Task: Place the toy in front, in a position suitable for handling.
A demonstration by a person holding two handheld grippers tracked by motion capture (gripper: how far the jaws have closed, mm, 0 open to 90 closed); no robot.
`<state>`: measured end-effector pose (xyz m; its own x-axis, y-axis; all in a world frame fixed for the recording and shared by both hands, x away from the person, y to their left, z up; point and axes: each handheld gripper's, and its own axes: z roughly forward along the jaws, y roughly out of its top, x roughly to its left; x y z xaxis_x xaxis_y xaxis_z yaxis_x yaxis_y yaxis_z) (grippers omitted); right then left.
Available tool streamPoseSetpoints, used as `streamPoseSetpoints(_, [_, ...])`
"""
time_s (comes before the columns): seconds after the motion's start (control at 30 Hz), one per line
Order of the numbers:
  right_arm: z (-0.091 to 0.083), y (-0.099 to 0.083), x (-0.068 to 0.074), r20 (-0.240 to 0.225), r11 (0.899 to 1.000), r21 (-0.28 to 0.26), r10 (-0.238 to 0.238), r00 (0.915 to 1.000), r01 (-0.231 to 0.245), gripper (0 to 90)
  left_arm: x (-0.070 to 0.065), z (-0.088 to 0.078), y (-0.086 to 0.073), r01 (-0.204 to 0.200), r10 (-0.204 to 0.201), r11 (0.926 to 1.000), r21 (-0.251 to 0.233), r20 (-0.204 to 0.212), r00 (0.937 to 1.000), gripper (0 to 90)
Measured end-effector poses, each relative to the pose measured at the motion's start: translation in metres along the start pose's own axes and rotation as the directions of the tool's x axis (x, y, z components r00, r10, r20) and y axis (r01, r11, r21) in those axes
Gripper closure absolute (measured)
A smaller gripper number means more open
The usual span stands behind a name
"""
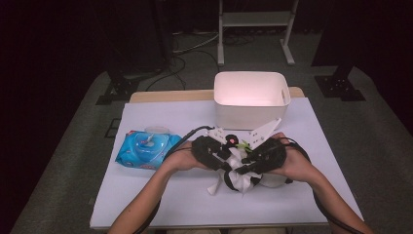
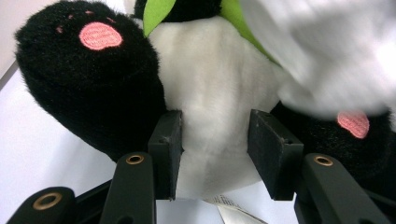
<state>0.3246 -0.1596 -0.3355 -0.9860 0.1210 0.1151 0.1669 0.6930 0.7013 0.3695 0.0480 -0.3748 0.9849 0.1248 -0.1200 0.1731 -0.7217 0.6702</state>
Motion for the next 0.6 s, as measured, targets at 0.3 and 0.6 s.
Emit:
streamPoseSetpoints(0.3, [0.004,0.003,-0.004,0.011,0.999,0.033,0.0,0.9999,0.0,76.6,0.0,0.0,-0.001,-0.005,0.005,1.0,-0.003,0.003,1.0,54.9])
streamPoseSetpoints(0.6, [-0.015,-0.008,-0.026,0.134,0.996,0.073,0.045,0.99,-0.055,76.6,-0.003,0.0,0.0,-0.006,0.006,1.0,0.007,-0.003,1.0,54.8])
